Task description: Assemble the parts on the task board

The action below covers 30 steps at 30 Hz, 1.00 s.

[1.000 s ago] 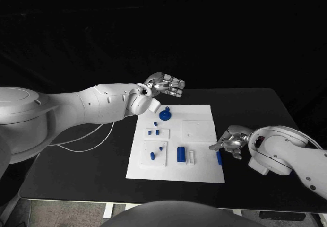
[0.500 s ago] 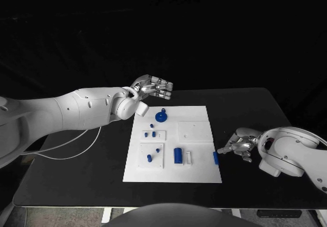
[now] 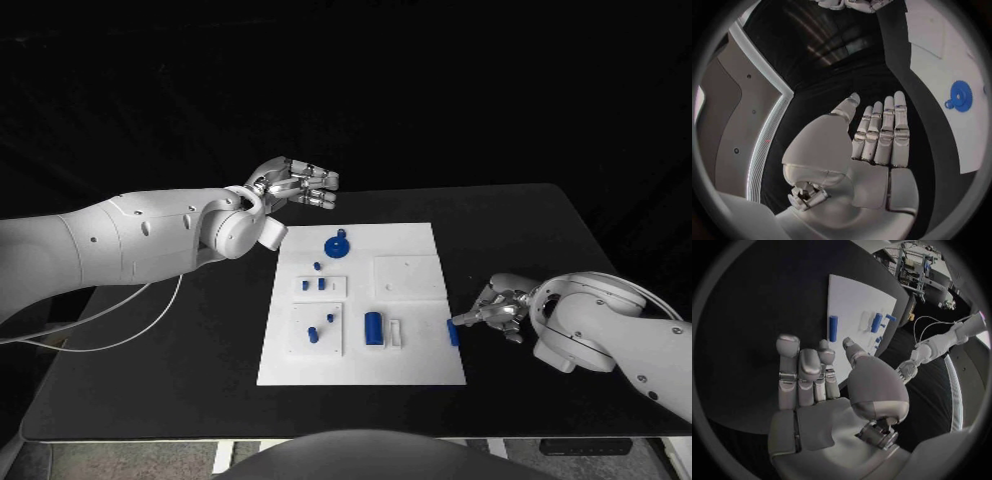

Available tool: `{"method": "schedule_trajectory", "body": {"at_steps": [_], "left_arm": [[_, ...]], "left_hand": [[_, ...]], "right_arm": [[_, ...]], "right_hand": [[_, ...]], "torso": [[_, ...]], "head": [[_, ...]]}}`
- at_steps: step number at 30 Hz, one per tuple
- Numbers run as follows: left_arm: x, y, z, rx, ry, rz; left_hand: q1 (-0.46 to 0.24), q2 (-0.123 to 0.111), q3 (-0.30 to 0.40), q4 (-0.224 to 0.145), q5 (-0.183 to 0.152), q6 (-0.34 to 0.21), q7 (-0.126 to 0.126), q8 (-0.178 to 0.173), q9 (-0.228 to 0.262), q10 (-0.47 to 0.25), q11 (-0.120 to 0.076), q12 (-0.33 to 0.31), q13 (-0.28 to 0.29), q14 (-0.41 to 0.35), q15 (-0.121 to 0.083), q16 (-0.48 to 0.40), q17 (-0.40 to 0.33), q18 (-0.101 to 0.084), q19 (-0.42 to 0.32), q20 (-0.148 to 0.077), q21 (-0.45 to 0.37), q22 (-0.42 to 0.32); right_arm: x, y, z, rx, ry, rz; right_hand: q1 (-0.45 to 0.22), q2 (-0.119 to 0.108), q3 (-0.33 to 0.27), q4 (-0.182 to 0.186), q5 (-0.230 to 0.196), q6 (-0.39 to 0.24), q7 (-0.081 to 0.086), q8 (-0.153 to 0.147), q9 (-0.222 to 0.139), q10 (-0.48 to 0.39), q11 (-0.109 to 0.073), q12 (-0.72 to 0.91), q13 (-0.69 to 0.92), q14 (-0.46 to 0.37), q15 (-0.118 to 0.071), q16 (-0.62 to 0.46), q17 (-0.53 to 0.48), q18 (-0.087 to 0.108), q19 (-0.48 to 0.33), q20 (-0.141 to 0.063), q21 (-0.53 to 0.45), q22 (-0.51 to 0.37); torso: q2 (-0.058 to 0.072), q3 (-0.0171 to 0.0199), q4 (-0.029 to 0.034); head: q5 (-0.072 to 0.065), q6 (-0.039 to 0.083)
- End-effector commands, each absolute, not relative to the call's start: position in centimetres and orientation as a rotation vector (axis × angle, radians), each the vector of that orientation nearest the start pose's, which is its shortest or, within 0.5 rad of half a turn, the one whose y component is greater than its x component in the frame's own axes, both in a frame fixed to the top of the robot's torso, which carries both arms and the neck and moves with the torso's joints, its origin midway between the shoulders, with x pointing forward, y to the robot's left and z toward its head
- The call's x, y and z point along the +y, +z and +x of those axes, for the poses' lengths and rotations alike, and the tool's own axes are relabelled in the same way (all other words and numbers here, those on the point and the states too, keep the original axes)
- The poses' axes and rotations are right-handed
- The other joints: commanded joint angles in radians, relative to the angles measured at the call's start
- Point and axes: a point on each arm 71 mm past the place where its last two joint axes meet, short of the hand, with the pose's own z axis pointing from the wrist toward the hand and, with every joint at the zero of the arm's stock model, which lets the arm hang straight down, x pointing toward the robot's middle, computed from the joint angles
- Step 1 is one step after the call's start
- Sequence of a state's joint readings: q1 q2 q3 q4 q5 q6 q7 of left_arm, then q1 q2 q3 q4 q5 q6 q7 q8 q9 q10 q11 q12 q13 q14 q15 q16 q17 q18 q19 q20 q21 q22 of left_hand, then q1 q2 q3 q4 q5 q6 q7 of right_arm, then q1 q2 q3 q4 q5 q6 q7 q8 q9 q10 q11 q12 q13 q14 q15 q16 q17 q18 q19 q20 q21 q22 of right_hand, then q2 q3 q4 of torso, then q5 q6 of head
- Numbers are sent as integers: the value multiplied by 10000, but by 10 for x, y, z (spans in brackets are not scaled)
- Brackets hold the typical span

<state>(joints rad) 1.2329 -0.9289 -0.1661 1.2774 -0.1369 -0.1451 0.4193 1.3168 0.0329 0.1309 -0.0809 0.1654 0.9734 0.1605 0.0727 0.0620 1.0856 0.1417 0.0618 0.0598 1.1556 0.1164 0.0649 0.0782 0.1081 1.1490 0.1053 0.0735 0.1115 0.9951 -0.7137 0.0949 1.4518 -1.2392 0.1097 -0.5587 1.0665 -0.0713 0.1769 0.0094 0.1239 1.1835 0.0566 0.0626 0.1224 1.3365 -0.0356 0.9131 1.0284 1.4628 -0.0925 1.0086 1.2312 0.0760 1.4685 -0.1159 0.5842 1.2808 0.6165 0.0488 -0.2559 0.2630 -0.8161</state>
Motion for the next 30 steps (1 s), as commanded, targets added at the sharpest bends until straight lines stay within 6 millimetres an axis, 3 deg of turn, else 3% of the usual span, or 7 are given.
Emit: {"method": "schedule_trajectory", "body": {"at_steps": [1,3,4,5,19,23,30], "left_arm": [[329,-209,506,14562,-13065,-9708],[332,-209,504,14554,-13071,-9749],[332,-209,504,14548,-13083,-9754],[333,-209,504,14542,-13096,-9754],[337,-208,502,14510,-13181,-9775],[339,-208,502,14505,-13169,-9793],[340,-208,501,14527,-13175,-9820]], "left_hand": [[-156,-13,-31,-40,17,-107,-19,-69,5,-147,12,-34,-5,-54,80,-38,-2,28,46,29,28,-23],[-365,-102,-502,89,-781,-484,-20,-80,-8,-467,80,-29,1,-398,182,-38,-71,-15,-146,153,-56,-117],[-159,160,-1394,151,-988,-584,1,-49,-8,-498,111,-37,-3,-404,208,-51,-38,57,-166,212,-14,-257],[-227,93,-1487,174,-1093,-616,2,-60,-10,-516,100,-33,-1,-420,204,-43,-44,50,-164,218,-18,-266],[-214,259,-2109,105,-1125,-679,22,-69,-11,-549,110,-30,1,-430,209,-39,-61,16,-130,201,-28,-385],[-260,238,-2139,120,-1126,-713,40,-74,-14,-551,118,-31,0,-430,216,-38,-60,18,-133,206,-30,-385],[-273,243,-2149,124,-1126,-725,54,-74,-14,-541,123,-30,1,-416,218,-37,-56,22,-128,207,-28,-383]], "right_arm": [[-174,-286,462,23472,3637,1716],[-171,-292,461,23587,3633,1760],[-170,-293,461,23626,3617,1768],[-169,-295,461,23657,3601,1764],[-161,-311,455,24182,3586,1628],[-163,-313,455,24194,3442,1704],[-164,-317,455,24388,3170,1616]], "right_hand": [[-18,-89,-26,116,-71,-113,2,9,0,-46,-1,-7,-23,18,43,-23,1,-17,386,50,-15,-20],[-27,-108,-53,159,-94,-134,9,10,-2,-57,4,-12,-26,15,49,-31,-2,-14,384,57,-36,-27],[-38,-116,-66,172,-106,-139,10,10,-1,-57,6,-10,-25,14,49,-32,-2,-13,384,58,-37,-27],[-42,-119,-70,177,-110,-140,10,11,-1,-58,8,-10,-25,14,50,-32,-2,-13,384,59,-37,-28],[228,107,22,-2,-105,-77,-10,15,29,-63,-8,26,-7,20,45,-9,17,-15,391,63,-17,-20],[693,517,644,-746,-57,53,-85,16,26,-62,-69,33,4,26,4,-6,22,-38,396,31,-15,-18],[679,751,1449,-2186,531,229,-109,16,125,-95,-89,18,20,22,-11,-13,29,-91,385,2,21,10]], "torso": [[8,18,27],[14,31,23],[15,32,30],[15,31,39],[7,17,34],[22,12,45],[24,9,46]], "head": [[-6,-45],[5,-62],[-5,-62],[-17,-64],[-41,-162],[-40,-169],[-23,-223]]}}
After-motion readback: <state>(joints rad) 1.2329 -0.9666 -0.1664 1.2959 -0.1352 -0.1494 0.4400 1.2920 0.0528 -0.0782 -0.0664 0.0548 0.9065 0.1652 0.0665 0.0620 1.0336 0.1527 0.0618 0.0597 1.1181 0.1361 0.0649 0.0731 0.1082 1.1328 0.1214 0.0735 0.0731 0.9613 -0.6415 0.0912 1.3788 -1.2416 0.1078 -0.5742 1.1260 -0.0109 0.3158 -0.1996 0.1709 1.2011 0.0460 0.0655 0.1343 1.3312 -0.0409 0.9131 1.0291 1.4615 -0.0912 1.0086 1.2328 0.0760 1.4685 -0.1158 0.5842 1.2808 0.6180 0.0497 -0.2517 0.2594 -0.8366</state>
